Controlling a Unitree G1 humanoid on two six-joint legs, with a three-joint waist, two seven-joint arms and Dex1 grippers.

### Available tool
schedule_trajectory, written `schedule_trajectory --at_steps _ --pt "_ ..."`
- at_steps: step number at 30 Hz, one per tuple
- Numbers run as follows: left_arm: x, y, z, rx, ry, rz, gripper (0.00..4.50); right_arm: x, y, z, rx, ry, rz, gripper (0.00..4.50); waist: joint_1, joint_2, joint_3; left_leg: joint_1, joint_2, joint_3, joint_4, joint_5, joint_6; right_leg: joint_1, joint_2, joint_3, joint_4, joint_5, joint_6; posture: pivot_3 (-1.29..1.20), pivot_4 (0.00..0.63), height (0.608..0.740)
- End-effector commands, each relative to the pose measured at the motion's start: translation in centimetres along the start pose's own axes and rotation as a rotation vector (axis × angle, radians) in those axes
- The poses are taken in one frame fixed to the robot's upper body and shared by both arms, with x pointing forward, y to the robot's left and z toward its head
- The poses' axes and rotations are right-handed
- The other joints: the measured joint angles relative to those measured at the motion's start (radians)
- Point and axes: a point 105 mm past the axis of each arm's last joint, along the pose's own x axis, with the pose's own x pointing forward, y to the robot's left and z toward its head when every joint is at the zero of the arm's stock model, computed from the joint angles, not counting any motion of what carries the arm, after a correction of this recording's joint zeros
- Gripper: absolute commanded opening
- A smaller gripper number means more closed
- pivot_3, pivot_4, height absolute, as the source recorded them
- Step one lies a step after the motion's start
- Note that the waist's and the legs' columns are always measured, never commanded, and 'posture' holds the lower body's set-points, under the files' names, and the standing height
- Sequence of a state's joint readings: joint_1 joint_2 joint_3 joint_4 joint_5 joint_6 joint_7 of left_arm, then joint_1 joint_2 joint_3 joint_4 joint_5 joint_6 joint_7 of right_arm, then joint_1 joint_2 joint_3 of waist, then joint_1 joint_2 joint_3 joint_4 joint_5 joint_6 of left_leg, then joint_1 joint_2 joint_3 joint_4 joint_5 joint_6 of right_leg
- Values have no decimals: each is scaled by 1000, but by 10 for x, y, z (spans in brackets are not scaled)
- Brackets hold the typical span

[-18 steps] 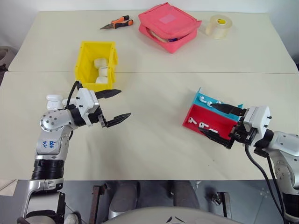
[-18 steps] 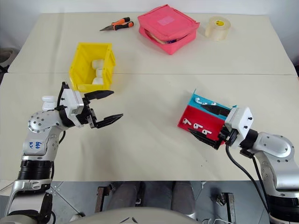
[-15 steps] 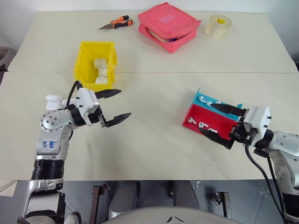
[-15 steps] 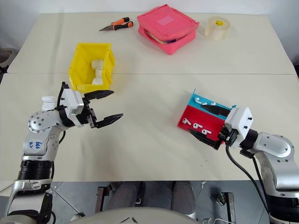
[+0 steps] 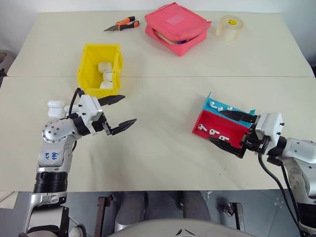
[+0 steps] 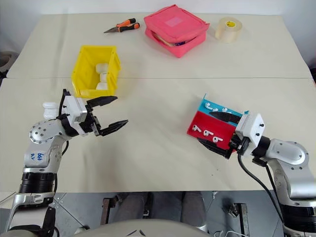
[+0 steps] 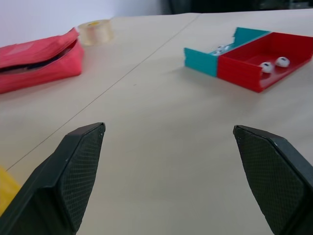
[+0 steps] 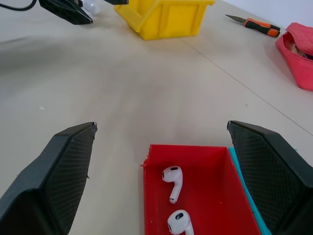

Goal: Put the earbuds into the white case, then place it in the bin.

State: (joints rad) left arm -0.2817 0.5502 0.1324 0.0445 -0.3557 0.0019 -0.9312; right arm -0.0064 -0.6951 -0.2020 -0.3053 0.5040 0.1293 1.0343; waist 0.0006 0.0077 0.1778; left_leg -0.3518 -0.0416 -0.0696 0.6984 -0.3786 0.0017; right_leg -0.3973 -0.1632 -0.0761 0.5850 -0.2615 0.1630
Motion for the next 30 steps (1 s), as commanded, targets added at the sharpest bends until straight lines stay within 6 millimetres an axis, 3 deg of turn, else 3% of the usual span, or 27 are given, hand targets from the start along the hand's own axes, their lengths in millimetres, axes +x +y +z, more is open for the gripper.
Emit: schedule_trajectory --at_steps 1,3,7,12,17,20,23,30 --pt "-18 14 7 23 -7 147 4477 8 -1 13 -35 -73 29 4500 -1 0 0 0 0 0 0 0 0 0 0 0 0 0 0 0 150 740" --pt "-30 21 7 18 1 246 4477 16 0 18 -40 -103 66 4500 -4 0 0 0 1 0 0 0 -1 -1 1 0 0 0 0 0 150 740" --pt "-73 23 1 -11 70 487 4477 43 17 37 -57 -212 190 4500 -4 0 0 0 2 0 0 -1 -1 -2 1 1 0 0 0 0 150 740" --pt "-123 5 -11 -113 192 745 4477 63 36 56 -82 -342 278 4500 1 0 0 -1 2 1 0 -1 -2 -3 1 2 -1 0 0 0 150 740" --pt "-155 -14 -22 -211 335 945 4477 71 37 63 -98 -393 308 4500 20 0 1 -1 1 0 0 -2 -2 -3 1 4 0 0 0 0 150 740" --pt "-158 -16 -23 -273 368 1013 4477 73 40 62 -111 -398 323 4500 25 0 0 -1 2 0 0 -2 -2 -3 1 4 0 0 -1 0 150 740" --pt "-147 -15 -20 -307 382 989 4477 73 41 59 -110 -390 325 4500 22 0 0 -1 1 1 0 -2 -2 -4 1 5 1 -1 -1 0 150 740" --pt "-126 6 -18 -394 503 989 4477 64 40 52 -68 -324 326 4500 21 0 0 -1 1 4 0 -2 -3 -9 2 9 5 -1 -2 0 150 740"
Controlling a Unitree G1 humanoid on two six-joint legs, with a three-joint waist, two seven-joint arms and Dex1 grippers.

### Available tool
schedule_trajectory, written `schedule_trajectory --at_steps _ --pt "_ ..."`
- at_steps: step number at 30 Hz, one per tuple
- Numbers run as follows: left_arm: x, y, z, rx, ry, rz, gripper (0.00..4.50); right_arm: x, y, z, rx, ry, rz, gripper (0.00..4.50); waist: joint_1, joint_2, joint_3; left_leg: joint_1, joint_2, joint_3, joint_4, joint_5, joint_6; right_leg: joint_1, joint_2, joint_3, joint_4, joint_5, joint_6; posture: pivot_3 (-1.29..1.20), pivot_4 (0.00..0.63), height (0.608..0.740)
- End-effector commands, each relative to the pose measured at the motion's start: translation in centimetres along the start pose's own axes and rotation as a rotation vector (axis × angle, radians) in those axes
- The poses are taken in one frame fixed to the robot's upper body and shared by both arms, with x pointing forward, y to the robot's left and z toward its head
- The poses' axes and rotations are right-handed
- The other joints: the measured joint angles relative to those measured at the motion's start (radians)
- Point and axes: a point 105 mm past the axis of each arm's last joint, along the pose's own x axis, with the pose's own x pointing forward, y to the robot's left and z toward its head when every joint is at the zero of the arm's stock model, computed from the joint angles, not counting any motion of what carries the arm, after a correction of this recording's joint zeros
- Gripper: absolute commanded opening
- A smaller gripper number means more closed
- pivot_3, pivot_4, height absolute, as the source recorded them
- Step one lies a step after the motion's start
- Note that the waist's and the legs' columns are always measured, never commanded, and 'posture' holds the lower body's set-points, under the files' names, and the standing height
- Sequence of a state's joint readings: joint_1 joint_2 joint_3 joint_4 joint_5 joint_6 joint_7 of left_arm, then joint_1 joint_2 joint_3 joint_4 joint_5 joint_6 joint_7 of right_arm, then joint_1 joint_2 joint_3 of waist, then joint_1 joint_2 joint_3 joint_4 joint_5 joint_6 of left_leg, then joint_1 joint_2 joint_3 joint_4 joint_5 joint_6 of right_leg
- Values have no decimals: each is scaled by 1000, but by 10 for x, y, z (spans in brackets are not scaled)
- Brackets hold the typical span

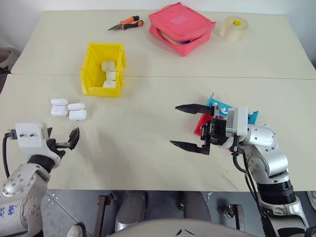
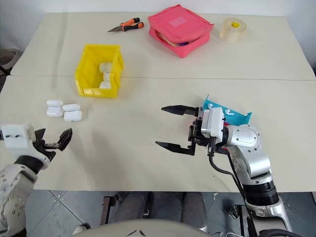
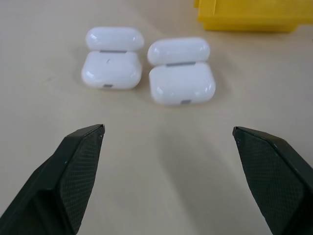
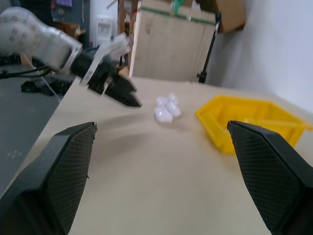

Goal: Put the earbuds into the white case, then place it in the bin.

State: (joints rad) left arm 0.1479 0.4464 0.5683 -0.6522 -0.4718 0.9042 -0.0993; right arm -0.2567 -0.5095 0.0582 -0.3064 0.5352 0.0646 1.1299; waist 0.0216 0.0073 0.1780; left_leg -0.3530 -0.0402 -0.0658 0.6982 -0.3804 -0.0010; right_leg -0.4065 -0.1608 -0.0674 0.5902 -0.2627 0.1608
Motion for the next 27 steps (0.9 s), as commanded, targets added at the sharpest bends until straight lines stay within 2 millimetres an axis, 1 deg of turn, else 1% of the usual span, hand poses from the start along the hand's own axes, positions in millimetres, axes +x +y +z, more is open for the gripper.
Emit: schedule_trajectory --at_steps 1,8,12,19,23,27 --pt "9 -1 3 19 123 40 4477 -7 1 7 2 10 -1 4500 -1 0 0 0 0 0 0 0 0 -1 0 1 1 0 0 0 150 740" --pt "38 -18 34 -72 238 39 4477 -11 6 6 34 36 2 4500 -1 -1 0 -1 1 3 0 0 -1 -3 2 3 1 0 0 0 150 740" --pt "47 -18 31 -72 302 75 4477 -10 7 6 35 38 -4 4500 -16 -1 0 0 1 4 -2 0 -1 -4 3 5 1 0 0 0 150 740" --pt "50 -17 40 -80 270 118 4477 -12 7 6 30 44 -36 4500 -21 -1 0 0 3 5 -2 0 -3 -5 5 6 1 0 0 0 150 740" --pt "49 -13 44 -75 257 144 4477 -13 8 5 29 45 -51 4500 -21 -1 0 0 4 5 -1 0 -4 -5 5 6 1 0 0 0 150 740" --pt "48 -7 45 -79 256 171 4477 -13 8 4 27 45 -57 4500 -21 -1 0 0 4 5 -1 0 -4 -5 5 6 1 0 0 0 150 740"
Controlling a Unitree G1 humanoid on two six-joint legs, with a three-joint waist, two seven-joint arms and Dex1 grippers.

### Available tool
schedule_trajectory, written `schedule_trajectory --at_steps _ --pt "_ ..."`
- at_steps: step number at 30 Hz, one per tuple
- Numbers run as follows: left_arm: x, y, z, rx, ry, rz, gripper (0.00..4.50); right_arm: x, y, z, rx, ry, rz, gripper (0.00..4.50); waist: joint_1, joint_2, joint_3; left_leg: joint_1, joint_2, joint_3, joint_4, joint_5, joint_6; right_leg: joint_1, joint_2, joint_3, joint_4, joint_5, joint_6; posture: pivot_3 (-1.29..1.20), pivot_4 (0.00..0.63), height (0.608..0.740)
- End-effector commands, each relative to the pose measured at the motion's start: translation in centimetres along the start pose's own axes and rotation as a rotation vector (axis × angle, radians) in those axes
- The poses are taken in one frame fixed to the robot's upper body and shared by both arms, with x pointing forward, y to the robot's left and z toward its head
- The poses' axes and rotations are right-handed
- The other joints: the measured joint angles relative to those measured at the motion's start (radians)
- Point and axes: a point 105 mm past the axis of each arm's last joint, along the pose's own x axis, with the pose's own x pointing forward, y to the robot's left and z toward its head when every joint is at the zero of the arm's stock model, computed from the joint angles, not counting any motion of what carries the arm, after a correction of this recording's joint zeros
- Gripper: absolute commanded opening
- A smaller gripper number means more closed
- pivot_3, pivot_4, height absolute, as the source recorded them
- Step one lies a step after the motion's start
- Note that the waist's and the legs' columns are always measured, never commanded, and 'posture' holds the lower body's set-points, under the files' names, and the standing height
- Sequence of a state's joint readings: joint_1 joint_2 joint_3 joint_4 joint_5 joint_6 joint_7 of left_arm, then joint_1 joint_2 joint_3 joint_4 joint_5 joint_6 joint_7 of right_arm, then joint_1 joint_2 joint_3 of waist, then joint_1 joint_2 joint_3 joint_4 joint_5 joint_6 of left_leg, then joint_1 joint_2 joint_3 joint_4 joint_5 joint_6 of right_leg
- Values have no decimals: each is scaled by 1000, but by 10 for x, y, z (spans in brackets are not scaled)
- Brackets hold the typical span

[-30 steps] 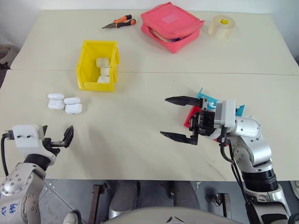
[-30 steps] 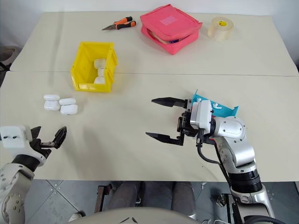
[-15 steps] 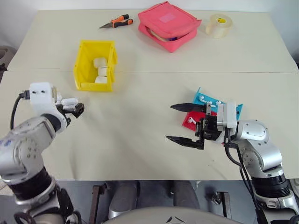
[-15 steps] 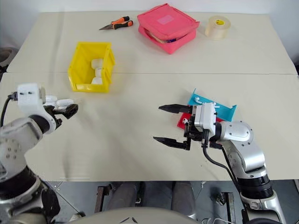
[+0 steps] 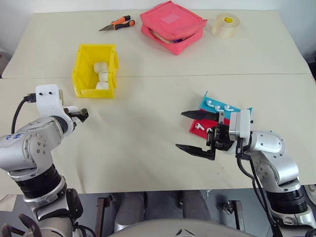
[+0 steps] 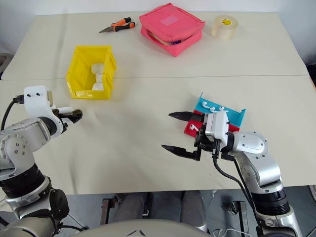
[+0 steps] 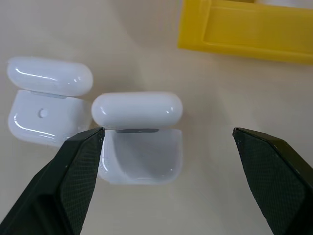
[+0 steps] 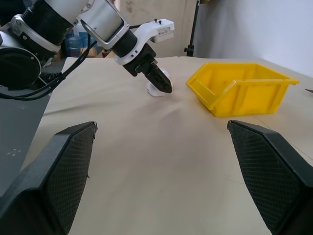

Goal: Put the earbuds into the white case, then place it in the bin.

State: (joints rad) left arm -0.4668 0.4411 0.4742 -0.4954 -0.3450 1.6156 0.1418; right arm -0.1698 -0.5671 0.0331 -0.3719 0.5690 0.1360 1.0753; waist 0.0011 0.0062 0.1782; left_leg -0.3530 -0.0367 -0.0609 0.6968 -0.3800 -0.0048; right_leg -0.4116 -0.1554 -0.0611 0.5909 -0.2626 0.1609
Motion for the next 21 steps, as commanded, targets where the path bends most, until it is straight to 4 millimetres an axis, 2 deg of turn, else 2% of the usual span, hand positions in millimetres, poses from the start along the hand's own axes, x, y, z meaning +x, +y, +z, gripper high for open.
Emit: schedule_trajectory --at_steps 1,11,21 --pt "-5 11 9 -11 -39 49 4477 0 1 10 -51 -16 -5 4500 0 0 0 0 0 0 0 0 0 0 0 0 0 0 0 0 150 740" --pt "-3 22 -5 -12 15 74 4477 1 0 8 -49 -19 -16 4500 0 0 0 0 0 0 0 0 0 0 0 0 0 0 0 0 150 740" --pt "7 14 -18 -11 81 44 4477 2 0 9 -54 -23 -41 4500 1 0 0 0 0 0 0 0 0 0 0 0 0 0 0 0 150 740"
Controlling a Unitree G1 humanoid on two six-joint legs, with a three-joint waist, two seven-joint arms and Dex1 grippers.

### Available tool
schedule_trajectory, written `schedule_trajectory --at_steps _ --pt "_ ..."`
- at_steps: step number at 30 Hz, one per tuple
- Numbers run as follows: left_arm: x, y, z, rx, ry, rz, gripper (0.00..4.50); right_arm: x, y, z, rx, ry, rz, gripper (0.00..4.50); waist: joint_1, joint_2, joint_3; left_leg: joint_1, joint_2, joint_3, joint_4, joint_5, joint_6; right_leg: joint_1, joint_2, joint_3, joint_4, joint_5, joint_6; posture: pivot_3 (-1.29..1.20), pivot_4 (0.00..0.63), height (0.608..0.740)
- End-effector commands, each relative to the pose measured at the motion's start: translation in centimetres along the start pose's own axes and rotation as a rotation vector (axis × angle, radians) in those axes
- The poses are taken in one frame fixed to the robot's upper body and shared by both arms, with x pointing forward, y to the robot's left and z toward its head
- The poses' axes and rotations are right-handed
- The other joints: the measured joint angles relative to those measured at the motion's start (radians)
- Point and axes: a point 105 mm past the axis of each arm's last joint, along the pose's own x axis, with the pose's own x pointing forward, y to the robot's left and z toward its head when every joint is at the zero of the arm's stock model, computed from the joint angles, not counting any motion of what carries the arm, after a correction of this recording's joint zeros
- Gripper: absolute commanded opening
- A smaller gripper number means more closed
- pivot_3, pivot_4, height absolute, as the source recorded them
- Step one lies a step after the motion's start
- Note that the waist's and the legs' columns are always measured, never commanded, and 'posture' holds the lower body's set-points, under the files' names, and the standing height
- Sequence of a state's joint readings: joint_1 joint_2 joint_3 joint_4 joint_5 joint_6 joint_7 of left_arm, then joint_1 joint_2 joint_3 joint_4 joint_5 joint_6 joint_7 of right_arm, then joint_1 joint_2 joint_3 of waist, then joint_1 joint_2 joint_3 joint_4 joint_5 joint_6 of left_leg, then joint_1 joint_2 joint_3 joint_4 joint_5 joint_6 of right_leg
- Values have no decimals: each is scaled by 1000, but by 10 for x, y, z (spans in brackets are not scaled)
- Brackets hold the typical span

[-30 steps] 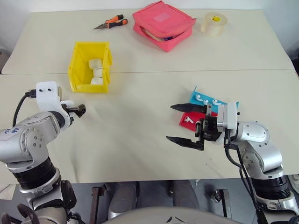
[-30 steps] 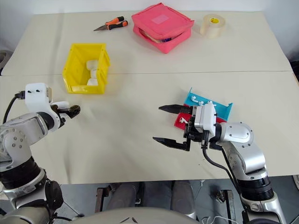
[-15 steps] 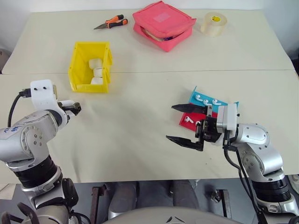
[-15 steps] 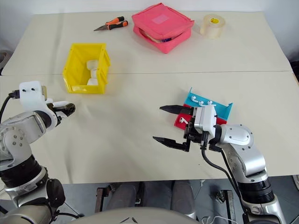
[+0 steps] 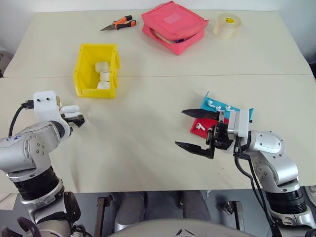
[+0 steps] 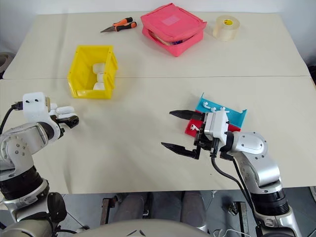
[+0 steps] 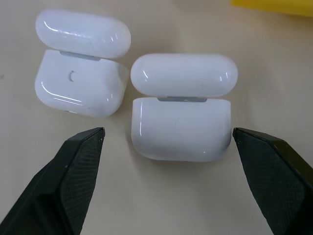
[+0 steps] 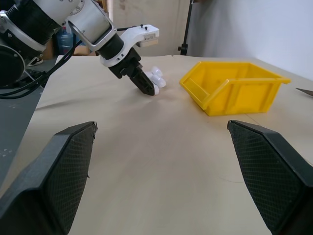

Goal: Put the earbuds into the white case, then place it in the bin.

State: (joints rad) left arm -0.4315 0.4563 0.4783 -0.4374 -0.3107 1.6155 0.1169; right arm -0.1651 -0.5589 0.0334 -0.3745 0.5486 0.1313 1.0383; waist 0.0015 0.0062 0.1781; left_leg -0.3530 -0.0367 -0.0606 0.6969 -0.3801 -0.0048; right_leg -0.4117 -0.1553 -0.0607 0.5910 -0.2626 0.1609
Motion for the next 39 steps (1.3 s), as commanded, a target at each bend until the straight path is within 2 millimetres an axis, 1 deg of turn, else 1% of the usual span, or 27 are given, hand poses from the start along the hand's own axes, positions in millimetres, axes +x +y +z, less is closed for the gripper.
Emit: schedule_trajectory --at_steps 1,3,6,10,16,18,19,22,24,26,27,29,30,32,36,39 --pt "0 0 -1 3 1 7 4477 1 3 10 -43 -32 -2 4500 0 0 0 0 0 0 0 0 0 0 0 0 0 0 0 0 150 740" --pt "1 -2 -2 4 6 0 4477 1 4 10 -43 -33 -5 4500 1 0 0 0 0 0 0 0 0 0 0 0 0 0 0 0 150 740" --pt "2 -3 -3 8 13 -4 3912 1 4 10 -43 -34 -10 4500 0 0 0 0 0 0 0 0 0 0 0 0 0 0 0 0 150 740" --pt "2 -2 -5 12 17 -2 2745 1 3 10 -42 -35 -13 4500 0 0 0 0 0 0 0 0 0 0 0 0 0 0 0 0 150 740" --pt "-1 -2 -6 18 9 -14 2700 2 4 8 -36 -34 -11 4500 0 0 0 0 0 0 0 0 0 0 0 1 0 0 0 0 150 740" --pt "-5 -9 11 -2 -144 -81 2700 2 4 8 -32 -32 -10 4500 0 0 0 0 0 0 0 0 0 0 0 1 0 0 0 0 150 740" --pt "-7 -12 15 6 -190 -114 2700 1 4 7 -31 -31 -10 4500 0 0 0 0 0 1 0 0 0 0 0 1 0 0 0 0 150 740" --pt "-20 -24 24 55 -358 -275 2700 1 4 6 -29 -24 -5 4500 -2 0 0 0 1 1 0 0 0 0 0 0 0 0 0 0 150 740" --pt "-35 -29 23 111 -482 -433 2700 -1 2 7 -29 -19 -5 4500 -4 0 0 0 1 1 0 0 -1 -1 0 1 -1 0 0 0 150 740" --pt "-56 -38 23 150 -647 -605 2700 -3 1 7 -35 -4 -11 4500 -4 0 0 0 3 3 0 -1 -1 -1 1 1 -1 0 -1 0 150 740" --pt "-63 -40 24 159 -704 -656 2700 -5 0 7 -36 0 -14 4500 -3 0 0 0 4 3 0 -1 -1 -1 2 1 -2 0 -1 0 150 740" --pt "-69 -50 22 220 -794 -735 2700 -9 -3 9 -45 15 -28 4500 5 0 0 0 4 3 1 -1 -1 0 2 1 -2 0 -1 0 150 740" --pt "-74 -58 23 235 -857 -796 2700 -11 -4 9 -50 25 -37 4500 12 0 0 0 4 3 1 -1 -1 0 2 0 -2 0 -1 0 150 740" --pt "-81 -79 22 255 -919 -932 2700 -18 -6 11 -60 49 -59 4500 24 1 0 0 4 4 2 -1 -1 1 2 1 -3 0 -1 0 150 740" --pt "-89 -121 15 295 -975 -1211 2700 -35 -8 16 -83 98 -131 4500 27 1 -1 -1 3 11 2 -2 2 2 2 0 -3 0 -1 0 150 740" --pt "-93 -146 12 298 -1026 -1366 2700 -48 -9 21 -104 136 -199 4500 23 1 -1 -1 3 13 2 -3 3 1 2 1 -4 0 0 0 150 740"
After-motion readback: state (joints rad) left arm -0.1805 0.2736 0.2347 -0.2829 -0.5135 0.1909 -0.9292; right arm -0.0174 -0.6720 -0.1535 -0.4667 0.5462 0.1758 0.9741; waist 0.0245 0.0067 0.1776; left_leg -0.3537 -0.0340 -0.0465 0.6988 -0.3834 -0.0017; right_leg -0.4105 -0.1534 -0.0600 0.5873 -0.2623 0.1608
